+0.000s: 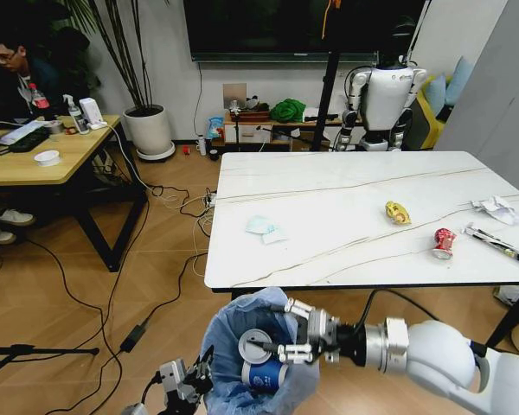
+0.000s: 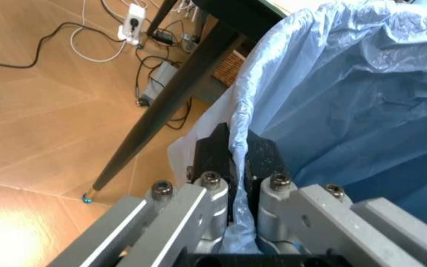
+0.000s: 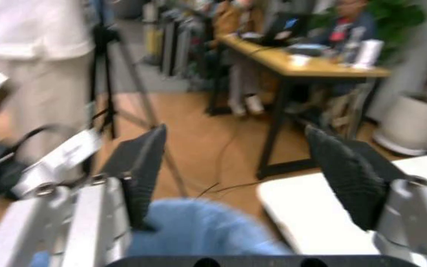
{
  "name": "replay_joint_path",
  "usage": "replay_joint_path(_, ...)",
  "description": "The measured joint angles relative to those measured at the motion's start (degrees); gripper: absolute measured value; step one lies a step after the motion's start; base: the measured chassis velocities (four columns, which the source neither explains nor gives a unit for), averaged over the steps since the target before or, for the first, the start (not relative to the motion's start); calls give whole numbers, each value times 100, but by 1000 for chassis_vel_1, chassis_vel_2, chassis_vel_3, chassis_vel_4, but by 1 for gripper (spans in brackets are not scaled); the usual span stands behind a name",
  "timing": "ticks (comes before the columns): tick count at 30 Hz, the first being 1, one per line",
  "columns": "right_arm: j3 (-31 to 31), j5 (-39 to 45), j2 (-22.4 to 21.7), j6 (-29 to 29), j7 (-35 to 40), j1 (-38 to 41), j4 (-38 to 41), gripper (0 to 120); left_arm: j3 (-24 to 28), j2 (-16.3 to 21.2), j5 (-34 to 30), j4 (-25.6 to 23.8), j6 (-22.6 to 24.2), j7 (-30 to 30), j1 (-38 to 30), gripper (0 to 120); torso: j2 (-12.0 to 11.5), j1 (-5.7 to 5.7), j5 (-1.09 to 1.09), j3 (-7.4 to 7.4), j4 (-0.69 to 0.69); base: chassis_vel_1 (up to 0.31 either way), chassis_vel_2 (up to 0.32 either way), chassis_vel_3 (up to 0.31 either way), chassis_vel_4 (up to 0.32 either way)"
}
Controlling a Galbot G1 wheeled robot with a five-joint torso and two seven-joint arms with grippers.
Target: Pick up the trash bin and place the trash from the table into it.
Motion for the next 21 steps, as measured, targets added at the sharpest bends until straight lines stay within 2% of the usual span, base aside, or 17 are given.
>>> replay_joint_path(4, 329, 522, 224, -212, 313, 264, -358, 90, -15, 53, 14, -36, -15, 9, 2, 0, 0, 0, -1, 0, -1, 0, 0, 0, 0)
replay_joint_path(5, 329, 522, 224, -212, 313, 264, -358, 90, -15, 53, 14, -36, -15, 9, 2, 0, 0, 0, -1, 0, -1, 0, 0, 0, 0)
replay_joint_path(8, 276, 706, 595, -269, 687, 666, -931, 100, -104, 144, -54, -81, -19, 12, 32, 0, 0, 0, 1, 0, -1, 0, 0, 0, 0)
replay_joint_path(14, -168, 840, 955, -359, 952, 1320, -1459, 100, -220, 242, -107, -119, -22, 13, 114, 0, 0, 1, -2, 1, 0, 0, 0, 0, 0)
replay_joint_path(18, -478, 873, 1160, -593, 1074, 1701, -1657, 100, -323, 279, -165, -151, -23, 13, 140, 0, 0, 0, 0, 1, -2, 0, 0, 0, 0)
replay_joint_path(21, -1027, 884, 1524, -993, 1339, 2264, -1963, 100, -481, 284, -234, -296, -23, 14, 218, 0, 0, 1, -2, 1, 0, 0, 0, 0, 0)
